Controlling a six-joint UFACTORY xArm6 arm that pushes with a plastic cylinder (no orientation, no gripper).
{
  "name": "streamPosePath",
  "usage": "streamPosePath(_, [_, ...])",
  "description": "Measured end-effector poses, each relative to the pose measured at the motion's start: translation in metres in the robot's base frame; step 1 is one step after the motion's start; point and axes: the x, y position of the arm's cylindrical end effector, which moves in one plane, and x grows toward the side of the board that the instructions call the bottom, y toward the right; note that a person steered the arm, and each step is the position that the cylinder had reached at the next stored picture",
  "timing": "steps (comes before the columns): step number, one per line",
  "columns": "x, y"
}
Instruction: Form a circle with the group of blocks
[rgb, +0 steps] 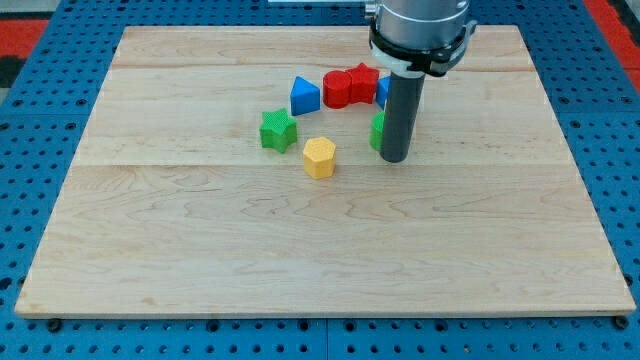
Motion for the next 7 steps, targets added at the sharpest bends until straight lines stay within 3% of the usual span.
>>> streamPosePath(2, [-0.001, 0.003])
streamPosePath(3, [-0.003, 0.055])
streamPosePath(5, [-0.058, 0.051])
streamPosePath(7, [-0.053, 0.015])
